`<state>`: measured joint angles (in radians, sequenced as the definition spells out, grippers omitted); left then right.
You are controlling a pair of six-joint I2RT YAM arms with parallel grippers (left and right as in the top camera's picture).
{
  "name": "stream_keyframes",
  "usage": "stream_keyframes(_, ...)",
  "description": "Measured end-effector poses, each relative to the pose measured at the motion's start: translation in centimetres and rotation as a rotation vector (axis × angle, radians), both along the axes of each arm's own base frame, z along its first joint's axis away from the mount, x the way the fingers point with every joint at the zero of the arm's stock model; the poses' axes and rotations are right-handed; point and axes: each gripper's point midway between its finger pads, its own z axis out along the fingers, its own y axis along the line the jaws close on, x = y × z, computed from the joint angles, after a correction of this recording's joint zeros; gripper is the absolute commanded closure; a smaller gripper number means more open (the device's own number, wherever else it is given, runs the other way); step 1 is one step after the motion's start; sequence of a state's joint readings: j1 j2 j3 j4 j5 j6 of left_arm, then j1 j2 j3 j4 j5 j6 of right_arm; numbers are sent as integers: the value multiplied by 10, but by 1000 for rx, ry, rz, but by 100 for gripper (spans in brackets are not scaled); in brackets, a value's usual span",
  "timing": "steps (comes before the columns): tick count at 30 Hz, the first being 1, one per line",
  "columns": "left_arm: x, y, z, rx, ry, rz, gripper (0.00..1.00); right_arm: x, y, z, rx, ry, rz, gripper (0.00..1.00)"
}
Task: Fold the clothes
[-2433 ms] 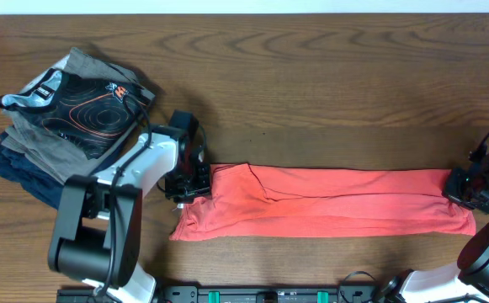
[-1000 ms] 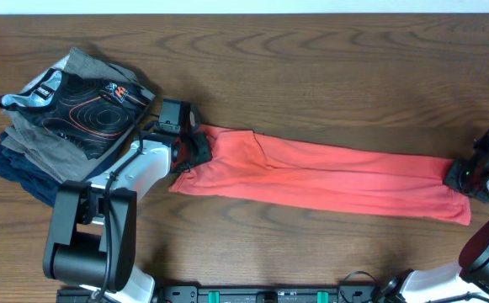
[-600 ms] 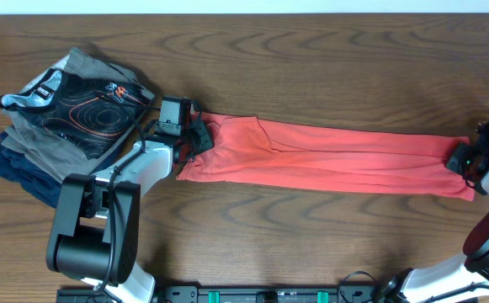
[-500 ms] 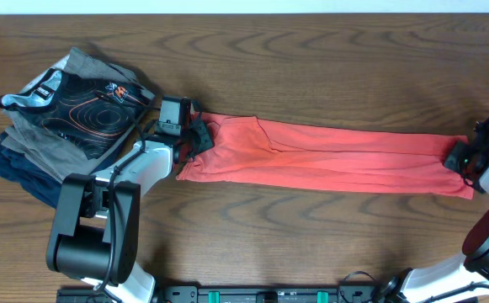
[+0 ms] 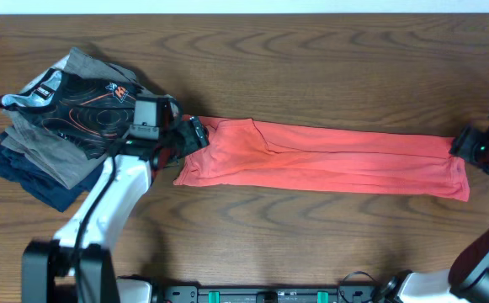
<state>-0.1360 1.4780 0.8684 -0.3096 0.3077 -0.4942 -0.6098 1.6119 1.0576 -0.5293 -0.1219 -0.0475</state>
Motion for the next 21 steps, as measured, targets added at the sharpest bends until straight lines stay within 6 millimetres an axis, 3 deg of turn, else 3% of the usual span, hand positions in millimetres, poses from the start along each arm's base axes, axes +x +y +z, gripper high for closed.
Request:
stream_keyframes(4,-19,2,0,20,52,-22,13,-24,-8,7,-37,79,-75,30)
stream_keyframes(11,-76,10,-25,58,303,-38,10,-54,-15,-28,-62,200,-107,27)
stream_keyframes(15,-86,12,-27,65,347,-42,10,-61,-14,-55,-49,245,-79,25)
stream_keyframes(21,-87,12,-27,65,350,-43,11,-52,-19,-66,-68,234,-42,25)
